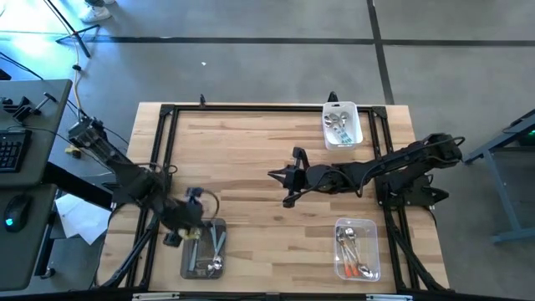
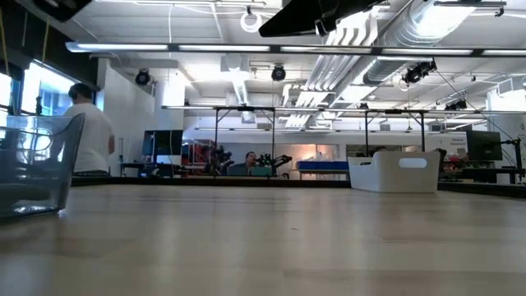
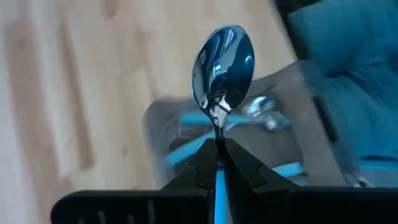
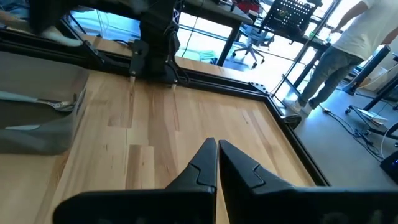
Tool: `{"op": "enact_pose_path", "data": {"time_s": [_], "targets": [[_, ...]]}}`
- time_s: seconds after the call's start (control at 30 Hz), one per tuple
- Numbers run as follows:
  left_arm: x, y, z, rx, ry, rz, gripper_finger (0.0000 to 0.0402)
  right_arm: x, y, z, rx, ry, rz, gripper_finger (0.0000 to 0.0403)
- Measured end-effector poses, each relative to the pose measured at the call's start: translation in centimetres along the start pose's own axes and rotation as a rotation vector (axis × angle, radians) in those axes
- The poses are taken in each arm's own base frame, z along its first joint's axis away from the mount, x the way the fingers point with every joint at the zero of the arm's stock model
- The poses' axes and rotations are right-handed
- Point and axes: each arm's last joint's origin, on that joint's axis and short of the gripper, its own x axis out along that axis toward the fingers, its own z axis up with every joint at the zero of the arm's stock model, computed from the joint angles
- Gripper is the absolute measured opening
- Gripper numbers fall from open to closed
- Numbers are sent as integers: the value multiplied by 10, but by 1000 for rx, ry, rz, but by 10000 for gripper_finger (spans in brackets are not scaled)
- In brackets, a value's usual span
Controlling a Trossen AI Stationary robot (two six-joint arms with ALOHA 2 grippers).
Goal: Sort silverware by color (type)
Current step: Put the top light blue spoon into the black bin
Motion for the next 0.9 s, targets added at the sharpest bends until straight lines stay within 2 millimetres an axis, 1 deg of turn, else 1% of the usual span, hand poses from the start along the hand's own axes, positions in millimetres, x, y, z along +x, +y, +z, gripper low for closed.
{"op": "enact_pose_path", "data": {"time_s": [0.1, 0.2, 0.43, 0.57, 0.9], "targets": [[9, -17, 15, 126, -16, -65, 1, 1, -1, 0, 3, -2, -2, 0], [25, -31, 21, 258, 17, -118, 1, 1, -1, 0, 8, -2, -3, 0], [65, -49, 17, 449, 126, -164, 1, 1, -2, 0, 3, 1, -3, 0], [82, -52, 14, 528, 182, -169, 1, 1, -2, 0, 3, 1, -4, 0], [98, -45, 12, 641, 254, -146, 1, 1, -2, 0, 7, 1, -4, 0]]}}
